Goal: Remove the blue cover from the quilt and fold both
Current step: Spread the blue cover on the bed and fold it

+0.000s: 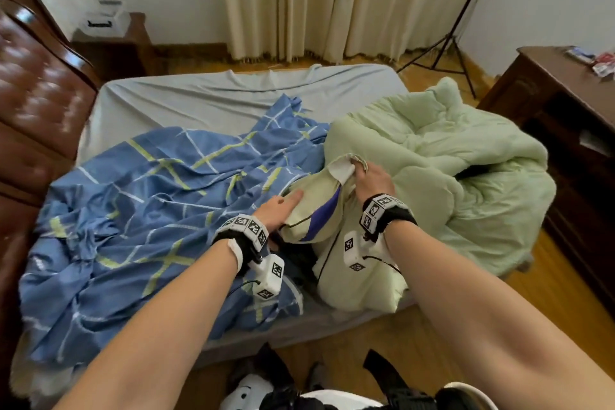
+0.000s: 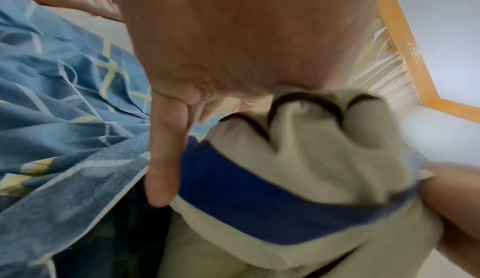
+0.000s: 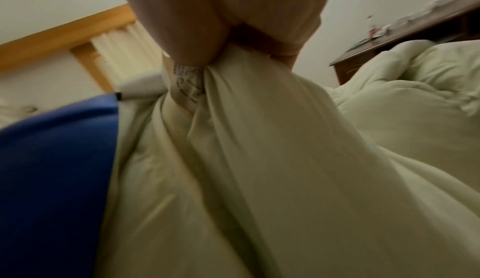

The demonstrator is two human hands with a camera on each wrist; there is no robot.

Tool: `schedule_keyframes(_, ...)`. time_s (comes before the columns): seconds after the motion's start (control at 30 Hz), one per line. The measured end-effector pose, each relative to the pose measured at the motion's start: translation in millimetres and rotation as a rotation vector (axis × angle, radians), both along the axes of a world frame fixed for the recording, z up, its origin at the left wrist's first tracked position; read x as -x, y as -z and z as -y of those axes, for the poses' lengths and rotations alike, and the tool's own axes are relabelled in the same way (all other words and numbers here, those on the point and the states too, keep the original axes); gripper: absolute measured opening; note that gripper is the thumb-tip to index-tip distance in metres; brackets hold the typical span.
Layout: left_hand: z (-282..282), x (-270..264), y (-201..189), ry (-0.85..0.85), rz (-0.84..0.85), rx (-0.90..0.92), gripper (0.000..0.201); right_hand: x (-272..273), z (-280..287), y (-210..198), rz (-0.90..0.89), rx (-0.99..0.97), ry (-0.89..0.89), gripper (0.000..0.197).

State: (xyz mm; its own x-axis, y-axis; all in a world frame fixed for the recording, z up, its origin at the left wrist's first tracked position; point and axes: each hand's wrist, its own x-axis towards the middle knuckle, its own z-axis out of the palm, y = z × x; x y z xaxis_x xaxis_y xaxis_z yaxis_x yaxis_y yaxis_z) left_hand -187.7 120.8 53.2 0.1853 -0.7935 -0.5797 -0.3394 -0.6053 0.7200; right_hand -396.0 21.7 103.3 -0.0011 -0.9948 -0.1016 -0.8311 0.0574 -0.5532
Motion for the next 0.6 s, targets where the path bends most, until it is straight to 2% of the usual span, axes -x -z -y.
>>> schedule_keyframes(0.03, 2, -1, -8, -0.026, -0.061, -0.053, 0.108, 4, 0, -5, 0.003, 0.02, 0.055, 0.052)
schedule_keyframes(0.1, 7, 2, -24, -0.051, -0.289, -0.098, 0.071, 13, -1, -14, -0.002, 0.037, 0.154, 0.049)
schedule_keyframes(0.17, 17, 8, -39, -0.006, -0.442, 0.024, 0.044, 18, -8, -24, 0.004, 0.04, 0.239, 0.046)
schedule_keyframes(0.2, 23, 13, -46, 0.054, -0.424, 0.117, 0.036, 21, -13, -28, 0.019, 0.032, 0.287, 0.044)
schedule_keyframes(0.27, 37, 25, -53, 0.185, -0.342, 0.26, 0.03, 33, -26, -31, 0.056, 0.022, 0.4, 0.041)
schedule_keyframes(0.37, 51, 53, -63, 0.313, -0.253, 0.35, 0.036, 70, -50, -27, 0.159, 0.033, 0.557, 0.029)
schedule_keyframes(0.4, 53, 67, -68, 0.342, -0.251, 0.376, 0.039, 86, -60, -24, 0.203, 0.033, 0.561, 0.033)
schedule_keyframes(0.5, 59, 118, -100, 0.415, -0.284, 0.451, 0.044, 126, -92, -18, 0.202, 0.058, 0.347, 0.094)
schedule_keyframes(0.53, 61, 135, -110, 0.449, -0.292, 0.461, 0.045, 132, -97, -18, 0.174, 0.085, 0.263, 0.11)
schedule_keyframes(0.6, 65, 170, -122, 0.561, -0.274, 0.502, 0.045, 138, -98, -14, 0.136, 0.12, 0.154, 0.127)
